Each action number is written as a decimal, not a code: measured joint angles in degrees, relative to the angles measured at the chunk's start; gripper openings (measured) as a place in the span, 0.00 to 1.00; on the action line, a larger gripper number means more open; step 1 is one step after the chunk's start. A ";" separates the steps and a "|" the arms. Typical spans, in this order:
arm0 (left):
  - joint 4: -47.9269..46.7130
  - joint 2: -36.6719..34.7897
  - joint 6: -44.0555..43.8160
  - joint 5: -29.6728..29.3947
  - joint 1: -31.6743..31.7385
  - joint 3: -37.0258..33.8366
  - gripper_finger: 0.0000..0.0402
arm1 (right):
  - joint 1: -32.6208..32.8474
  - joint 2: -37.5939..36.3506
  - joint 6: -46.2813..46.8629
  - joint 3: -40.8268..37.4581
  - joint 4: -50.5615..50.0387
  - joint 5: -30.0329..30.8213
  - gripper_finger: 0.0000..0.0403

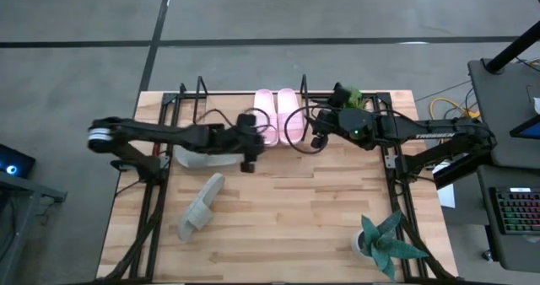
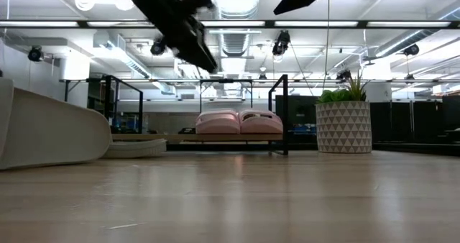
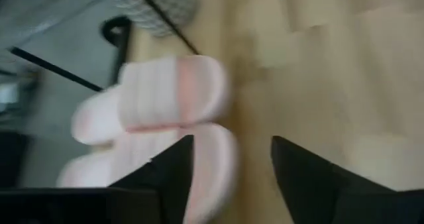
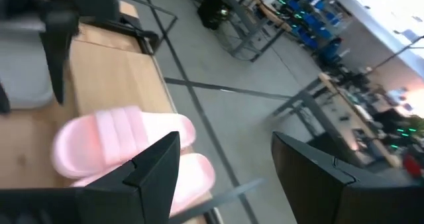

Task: Pick and place slides into the shelf
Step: Put the bottom gray slide on the shelf

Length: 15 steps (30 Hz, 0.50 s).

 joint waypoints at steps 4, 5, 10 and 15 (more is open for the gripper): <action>-8.88 -7.98 -8.37 6.34 -0.13 0.00 0.34 | 0.02 0.00 3.23 -0.22 -0.03 -4.04 0.57; -10.77 -9.91 -11.19 7.15 -0.13 0.00 0.32 | 0.02 0.00 4.20 -0.34 -0.07 -5.16 0.57; -19.22 -18.08 -22.61 9.55 -0.51 0.00 0.25 | 0.04 0.00 7.42 -0.92 -0.35 -9.73 0.57; -27.30 -23.29 -32.70 16.31 -2.19 -0.02 0.22 | 0.05 0.04 10.29 -1.66 -0.62 -12.27 0.57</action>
